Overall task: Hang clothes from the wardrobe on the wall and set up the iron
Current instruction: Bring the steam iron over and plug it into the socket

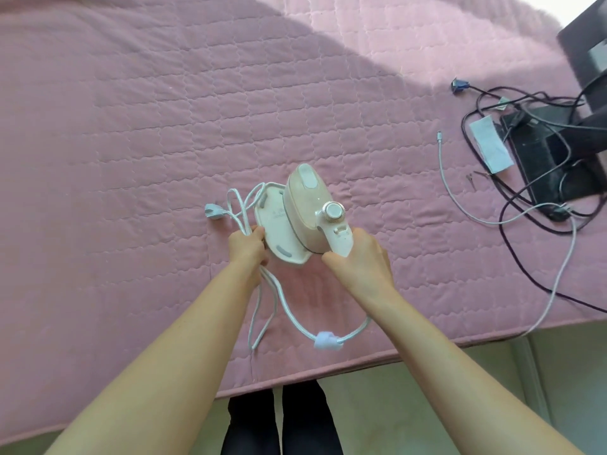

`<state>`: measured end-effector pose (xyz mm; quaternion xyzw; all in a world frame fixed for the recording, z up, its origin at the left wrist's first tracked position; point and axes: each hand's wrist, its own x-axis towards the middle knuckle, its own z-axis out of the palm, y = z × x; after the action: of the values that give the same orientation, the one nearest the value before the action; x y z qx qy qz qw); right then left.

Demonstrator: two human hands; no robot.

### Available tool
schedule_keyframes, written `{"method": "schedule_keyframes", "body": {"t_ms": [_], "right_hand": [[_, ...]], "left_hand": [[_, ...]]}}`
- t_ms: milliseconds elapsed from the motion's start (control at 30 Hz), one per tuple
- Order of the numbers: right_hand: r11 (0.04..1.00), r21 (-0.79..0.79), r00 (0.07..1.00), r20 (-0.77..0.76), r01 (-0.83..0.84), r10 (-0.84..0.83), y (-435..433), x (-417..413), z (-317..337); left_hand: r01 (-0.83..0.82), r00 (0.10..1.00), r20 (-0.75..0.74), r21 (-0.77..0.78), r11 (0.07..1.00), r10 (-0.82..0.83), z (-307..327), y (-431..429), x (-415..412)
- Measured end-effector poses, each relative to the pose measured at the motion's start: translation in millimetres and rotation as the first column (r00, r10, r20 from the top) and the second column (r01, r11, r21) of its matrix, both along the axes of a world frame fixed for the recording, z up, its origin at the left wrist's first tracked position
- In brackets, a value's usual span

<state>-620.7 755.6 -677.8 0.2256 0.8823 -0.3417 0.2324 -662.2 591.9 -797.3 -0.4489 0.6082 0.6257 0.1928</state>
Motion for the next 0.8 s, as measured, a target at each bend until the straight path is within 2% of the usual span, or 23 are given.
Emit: {"method": "schedule_keyframes", "body": {"t_ms": [333,500,800], "right_hand": [[0.995,-0.028,0.985,-0.146,-0.092,0.087,-12.9,29.1,116.7],[0.985,-0.031,0.972,-0.173,-0.167,0.160,-21.6,46.6,159.7],[0.938,-0.067,0.917,-0.246,-0.339,0.314,-61.1,76.8,222.7]], "left_hand": [[-0.184,0.981,-0.028,0.166,0.969,0.191,135.5,-40.9,59.7],[-0.264,0.955,-0.076,0.218,0.940,0.286,196.5,-67.8,103.5],[-0.417,0.866,-0.175,0.266,0.869,0.469,287.3,-116.5,191.5]]}}
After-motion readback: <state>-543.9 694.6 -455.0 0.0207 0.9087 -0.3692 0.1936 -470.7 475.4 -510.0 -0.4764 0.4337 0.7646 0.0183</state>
